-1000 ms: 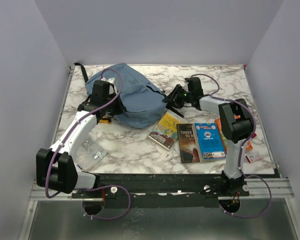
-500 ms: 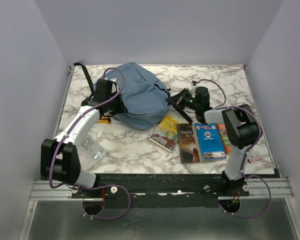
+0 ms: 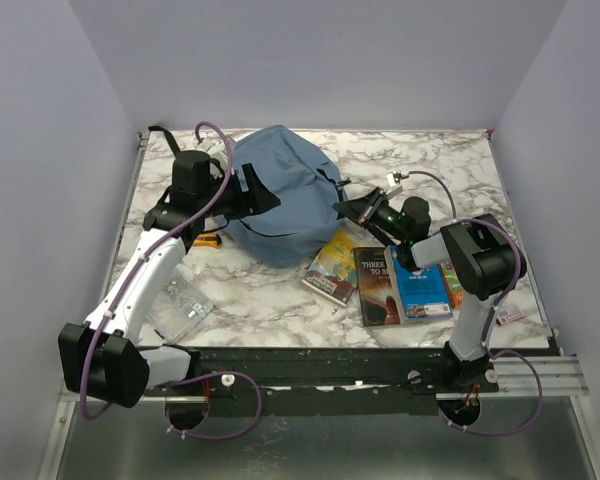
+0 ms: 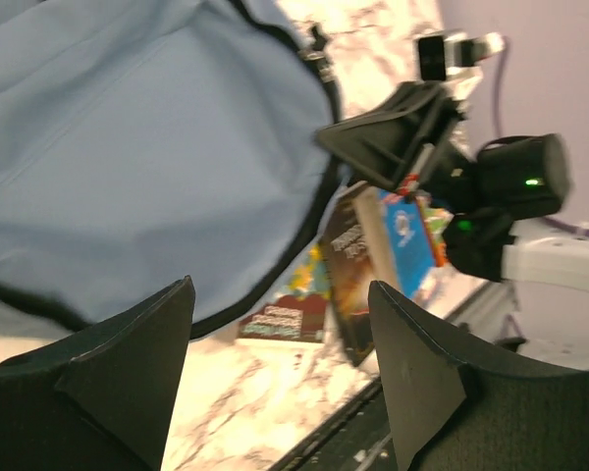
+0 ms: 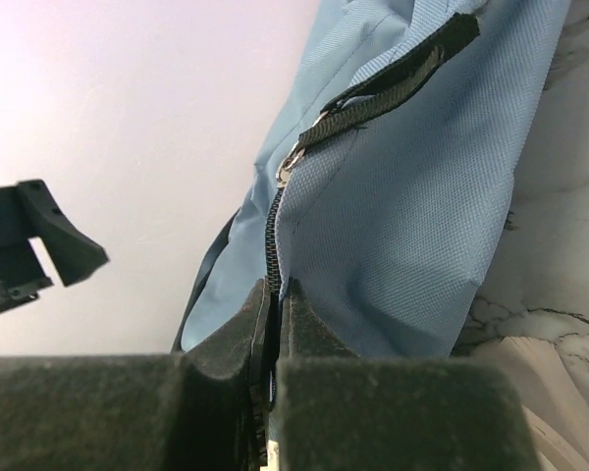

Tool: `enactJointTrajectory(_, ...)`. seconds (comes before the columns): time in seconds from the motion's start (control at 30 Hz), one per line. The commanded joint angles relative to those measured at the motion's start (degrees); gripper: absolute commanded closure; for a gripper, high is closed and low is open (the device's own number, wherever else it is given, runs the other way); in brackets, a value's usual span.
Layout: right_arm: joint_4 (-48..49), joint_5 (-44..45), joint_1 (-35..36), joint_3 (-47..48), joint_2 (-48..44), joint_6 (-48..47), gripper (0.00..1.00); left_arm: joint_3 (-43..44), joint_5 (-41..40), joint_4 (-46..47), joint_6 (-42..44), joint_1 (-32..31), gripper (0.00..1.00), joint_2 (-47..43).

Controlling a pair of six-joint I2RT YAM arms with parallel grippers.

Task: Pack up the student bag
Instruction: Adjust the student bag at the center of the board.

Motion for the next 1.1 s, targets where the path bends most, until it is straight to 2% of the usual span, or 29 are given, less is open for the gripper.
enactJointTrajectory(0.0, -1.22, -3.85, 0.55, 1.08, 0.70, -3.22, 0.97, 4.22, 8.88, 5.49, -7.36, -1.82, 0.26, 4.99)
enactJointTrajectory(0.1, -15.74, -2.53, 0.52, 3.80, -1.37, -9.57, 0.77, 6.05, 10.48, 7.85, -9.48, -3.84, 0.27, 9.40)
enactJointTrajectory(0.17, -34.41, 1.51, 0.54, 7.90, -3.56, -15.80, 0.68, 6.41, 10.89, 8.62, -9.79, -5.22, 0.28, 12.37)
enactJointTrajectory(0.23, -48.95, 3.94, 0.55, 13.17, -4.72, -21.32, 0.60, 5.88, 10.95, 9.45, -10.20, -6.47, 0.30, 15.16)
enactJointTrajectory(0.3, -58.92, 6.73, 0.56, 16.72, -5.41, -25.45, 0.51, 4.18, 10.95, 10.63, -10.91, -7.53, 0.32, 17.09)
enactJointTrajectory(0.4, -69.51, 8.58, 0.28, 21.69, -5.53, -29.38, 0.45, 0.00, 11.45, 13.62, -12.26, -9.04, 0.34, 18.65)
enactJointTrajectory(0.53, -73.07, 9.60, 0.23, 25.37, -6.26, -30.49, 0.38, -4.73, 10.54, 15.46, -13.10, -9.86, 0.35, 19.35)
enactJointTrajectory(0.77, -77.55, 5.52, -2.11, 36.94, -0.12, -30.49, 0.37, -11.36, 6.86, 17.29, -13.82, -10.26, 0.37, 19.73)
enactJointTrajectory(0.93, -76.17, -0.27, -4.09, 40.22, 4.46, -24.52, 0.42, -13.10, 5.14, 17.47, -14.25, -10.27, 0.37, 22.81)
enactJointTrajectory(1.0, -74.29, -0.91, -5.14, 38.79, 4.92, -20.29, 0.44, -13.57, 4.60, 17.85, -14.20, -10.26, 0.37, 23.02)
enactJointTrajectory(1.07, -67.48, -3.13, -6.88, 34.56, 4.66, -13.69, 0.44, -13.79, 4.16, 18.09, -13.78, -10.26, 0.37, 22.70)
